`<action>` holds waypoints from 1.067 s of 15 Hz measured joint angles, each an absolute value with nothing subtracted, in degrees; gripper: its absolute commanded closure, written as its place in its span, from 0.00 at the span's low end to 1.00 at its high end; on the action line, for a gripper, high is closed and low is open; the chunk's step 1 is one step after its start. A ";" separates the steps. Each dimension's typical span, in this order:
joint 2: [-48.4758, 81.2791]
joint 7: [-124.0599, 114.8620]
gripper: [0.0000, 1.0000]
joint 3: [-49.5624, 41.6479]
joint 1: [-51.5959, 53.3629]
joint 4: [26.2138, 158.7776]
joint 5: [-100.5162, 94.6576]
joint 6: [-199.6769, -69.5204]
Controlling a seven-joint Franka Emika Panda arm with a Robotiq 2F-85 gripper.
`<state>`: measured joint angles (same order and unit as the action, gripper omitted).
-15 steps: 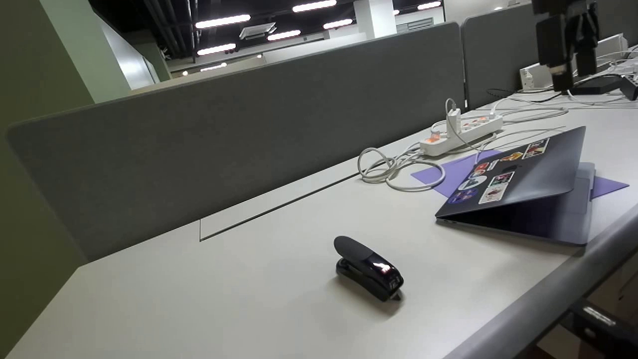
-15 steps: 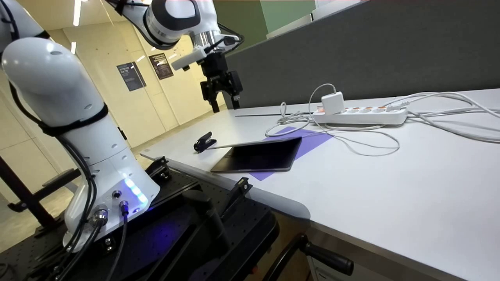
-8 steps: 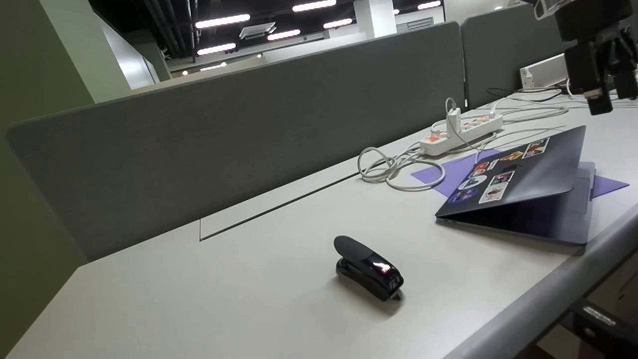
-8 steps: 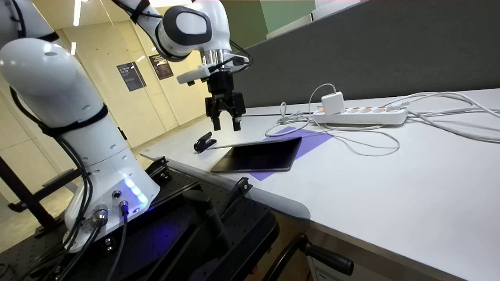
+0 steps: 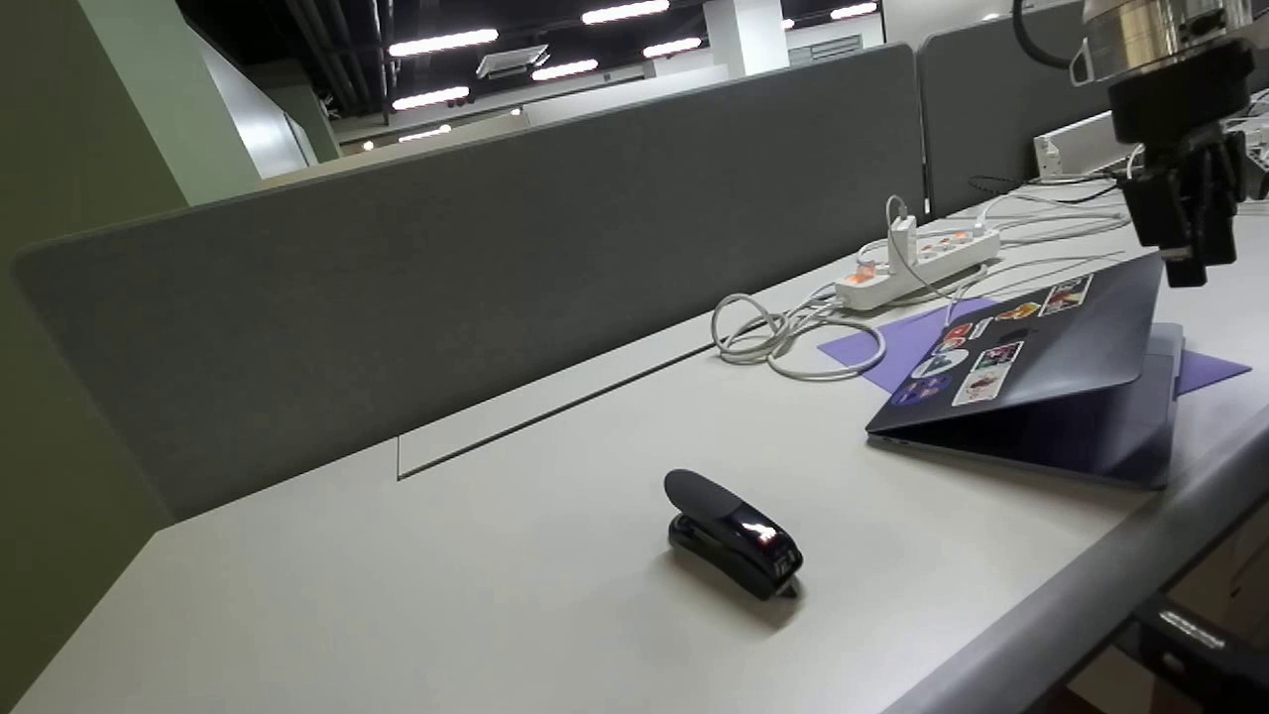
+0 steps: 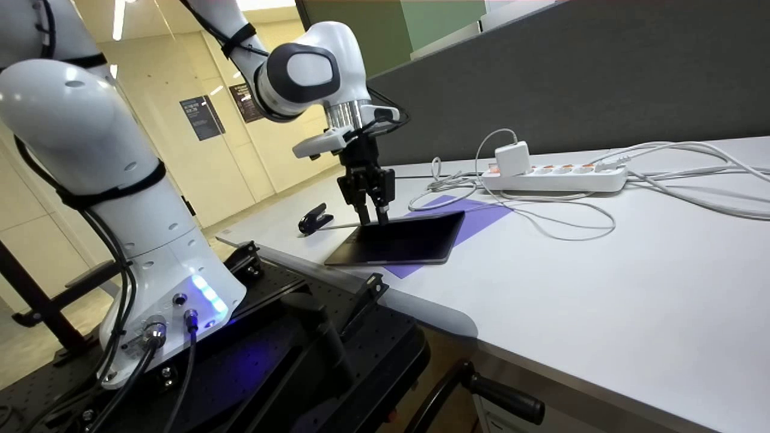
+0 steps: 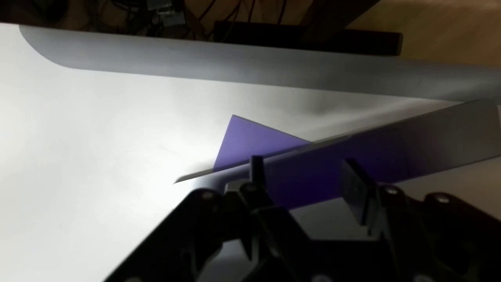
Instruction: Open the laptop
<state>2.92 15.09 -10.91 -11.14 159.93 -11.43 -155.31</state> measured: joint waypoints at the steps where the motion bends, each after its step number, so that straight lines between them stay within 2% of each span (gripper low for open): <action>1: 4.19 15.09 0.83 -10.86 -11.05 159.92 -11.53 -157.63; 4: 7.42 15.32 0.99 -10.66 -10.71 159.95 -11.66 -162.08; 16: 10.30 20.13 1.00 -7.56 -11.80 160.00 -9.30 -173.86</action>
<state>10.30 20.13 -7.56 -11.80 160.00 -9.30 -173.86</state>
